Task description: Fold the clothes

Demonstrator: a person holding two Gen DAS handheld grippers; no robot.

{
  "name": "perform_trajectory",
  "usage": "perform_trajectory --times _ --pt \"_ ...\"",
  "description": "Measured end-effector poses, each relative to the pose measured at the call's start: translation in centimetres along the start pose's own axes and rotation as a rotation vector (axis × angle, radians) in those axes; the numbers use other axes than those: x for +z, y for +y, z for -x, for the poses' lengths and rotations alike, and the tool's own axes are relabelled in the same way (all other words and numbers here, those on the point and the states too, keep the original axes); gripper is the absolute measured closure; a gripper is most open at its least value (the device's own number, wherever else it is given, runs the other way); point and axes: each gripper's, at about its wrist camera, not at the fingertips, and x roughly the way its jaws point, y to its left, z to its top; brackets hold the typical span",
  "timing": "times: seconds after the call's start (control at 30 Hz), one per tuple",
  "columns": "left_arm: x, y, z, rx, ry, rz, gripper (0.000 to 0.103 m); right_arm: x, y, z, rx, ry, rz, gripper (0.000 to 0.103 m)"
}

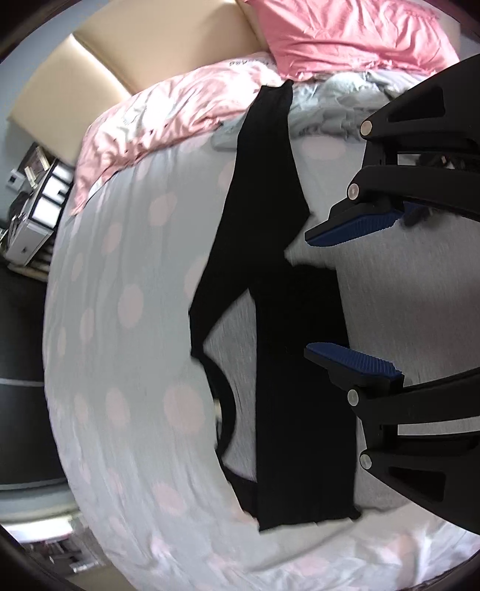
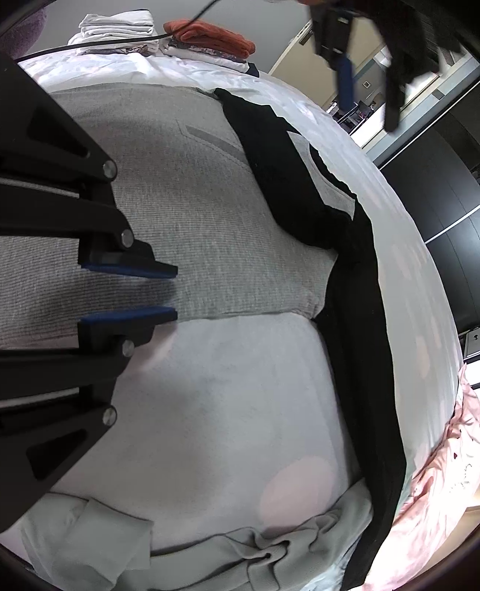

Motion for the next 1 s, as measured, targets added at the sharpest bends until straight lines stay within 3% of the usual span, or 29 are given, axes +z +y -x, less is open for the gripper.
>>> perform_trajectory --times 0.17,0.33,0.37,0.5,0.7,0.83,1.0 --pt "-5.2 9.6 1.5 0.154 -0.064 0.109 0.047 -0.2 0.0 0.1 -0.009 0.002 0.01 0.087" --pt "-8.0 17.3 2.0 0.118 -0.117 0.268 0.047 -0.4 0.8 0.5 0.032 0.006 0.02 0.087" --pt "-8.2 18.2 1.8 0.11 -0.124 0.28 0.047 -0.4 0.9 0.8 0.052 0.005 0.018 0.083" --pt "-7.8 19.8 0.2 0.064 -0.122 0.294 0.047 0.8 1.7 1.9 0.093 -0.003 0.025 0.077" --pt "-6.5 21.0 -1.8 0.009 -0.128 0.301 0.047 7.2 3.4 1.5 0.056 -0.03 0.071 0.077" --pt "-6.2 21.2 -3.0 -0.001 -0.119 0.298 0.047 10.7 6.7 -0.6 0.029 -0.027 0.154 0.077" --pt "-6.3 21.7 -4.4 0.008 -0.097 0.294 0.047 12.4 11.5 -5.1 -0.034 -0.013 0.298 0.077"
